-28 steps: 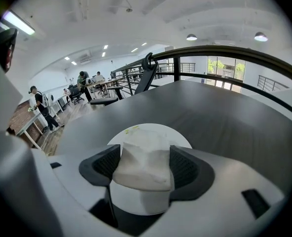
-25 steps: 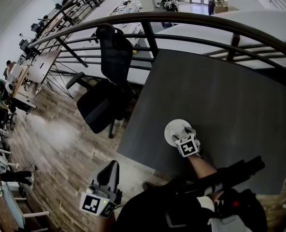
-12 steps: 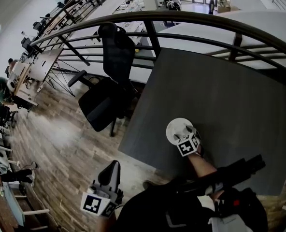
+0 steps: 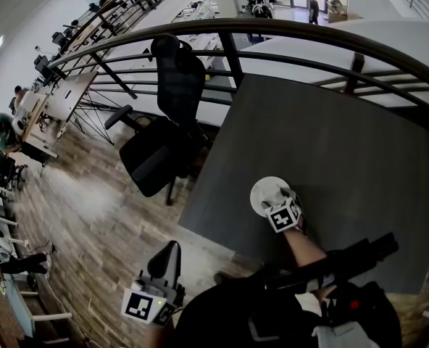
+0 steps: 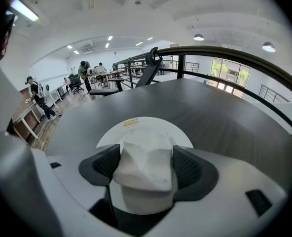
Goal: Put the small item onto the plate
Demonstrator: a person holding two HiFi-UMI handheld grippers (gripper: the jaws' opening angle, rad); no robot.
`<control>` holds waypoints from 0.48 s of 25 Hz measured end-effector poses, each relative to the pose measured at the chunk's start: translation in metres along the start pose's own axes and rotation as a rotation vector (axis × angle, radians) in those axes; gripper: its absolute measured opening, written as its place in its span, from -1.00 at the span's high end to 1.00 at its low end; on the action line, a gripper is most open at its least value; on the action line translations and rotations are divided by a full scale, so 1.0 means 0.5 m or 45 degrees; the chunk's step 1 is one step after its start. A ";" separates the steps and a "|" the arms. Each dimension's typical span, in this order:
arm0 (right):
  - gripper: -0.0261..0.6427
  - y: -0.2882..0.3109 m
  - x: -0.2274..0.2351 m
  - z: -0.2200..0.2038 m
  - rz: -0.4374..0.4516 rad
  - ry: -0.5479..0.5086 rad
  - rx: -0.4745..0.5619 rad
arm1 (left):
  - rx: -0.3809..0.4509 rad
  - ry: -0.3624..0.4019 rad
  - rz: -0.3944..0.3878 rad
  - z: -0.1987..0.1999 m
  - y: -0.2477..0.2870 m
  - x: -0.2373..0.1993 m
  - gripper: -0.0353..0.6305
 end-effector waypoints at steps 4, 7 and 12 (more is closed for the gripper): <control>-0.14 -0.002 -0.004 0.009 0.033 0.047 0.029 | 0.001 0.004 -0.011 -0.007 -0.001 -0.004 0.88; -0.14 -0.014 -0.007 0.034 0.028 0.059 0.100 | 0.007 0.003 -0.024 -0.012 0.002 -0.007 0.88; -0.14 -0.050 -0.010 0.067 -0.023 0.057 0.194 | 0.020 -0.006 -0.054 -0.020 0.007 -0.013 0.88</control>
Point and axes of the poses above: the fingertips, and each gripper's own axes: y forward along the fingers, x to its right, z out of its top, the point moved 3 cm from there along -y, backward along the fingers, and after that the axes turned 13 degrees about z, right-handed, at the moved point
